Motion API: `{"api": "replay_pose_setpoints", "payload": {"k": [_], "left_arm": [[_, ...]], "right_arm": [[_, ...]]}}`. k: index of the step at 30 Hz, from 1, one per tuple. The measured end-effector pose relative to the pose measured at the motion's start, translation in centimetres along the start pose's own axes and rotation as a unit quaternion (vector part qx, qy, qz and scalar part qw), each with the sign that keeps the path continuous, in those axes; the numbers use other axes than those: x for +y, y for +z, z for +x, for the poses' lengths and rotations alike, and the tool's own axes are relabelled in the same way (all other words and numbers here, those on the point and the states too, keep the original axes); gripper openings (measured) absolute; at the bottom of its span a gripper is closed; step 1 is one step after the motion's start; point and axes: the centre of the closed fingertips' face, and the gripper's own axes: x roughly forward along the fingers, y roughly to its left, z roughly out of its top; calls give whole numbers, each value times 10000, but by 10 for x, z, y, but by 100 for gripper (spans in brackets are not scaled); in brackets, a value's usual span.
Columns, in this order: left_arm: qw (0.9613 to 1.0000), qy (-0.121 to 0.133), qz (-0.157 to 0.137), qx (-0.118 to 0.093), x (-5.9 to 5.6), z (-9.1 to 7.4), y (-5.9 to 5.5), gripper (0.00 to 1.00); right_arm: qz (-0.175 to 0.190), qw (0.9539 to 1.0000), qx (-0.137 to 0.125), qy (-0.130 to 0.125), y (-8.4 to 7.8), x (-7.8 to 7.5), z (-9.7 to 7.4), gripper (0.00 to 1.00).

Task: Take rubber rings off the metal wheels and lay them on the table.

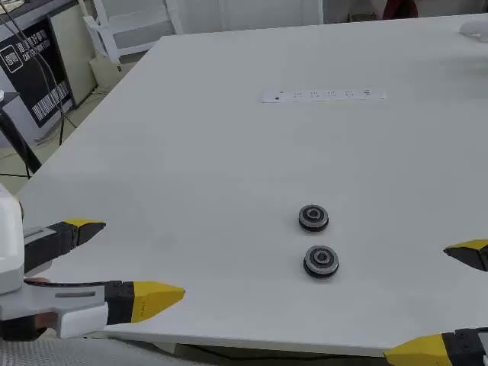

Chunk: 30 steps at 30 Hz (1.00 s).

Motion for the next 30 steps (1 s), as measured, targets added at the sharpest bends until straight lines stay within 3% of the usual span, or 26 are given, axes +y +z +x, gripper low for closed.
{"api": "replay_pose_setpoints", "payload": {"k": [7,18,30], "left_arm": [[10000,6,-4,-25,0,0,1,100],[9999,-125,-72,-44,-2,2,1,100],[9999,-113,-1,65,-4,3,-1,100]], "right_arm": [[-34,9999,145,-35,-6,-4,3,99],[287,9996,-22,0,-4,-7,4,99],[224,9997,-13,-15,-3,-5,3,99]]}}
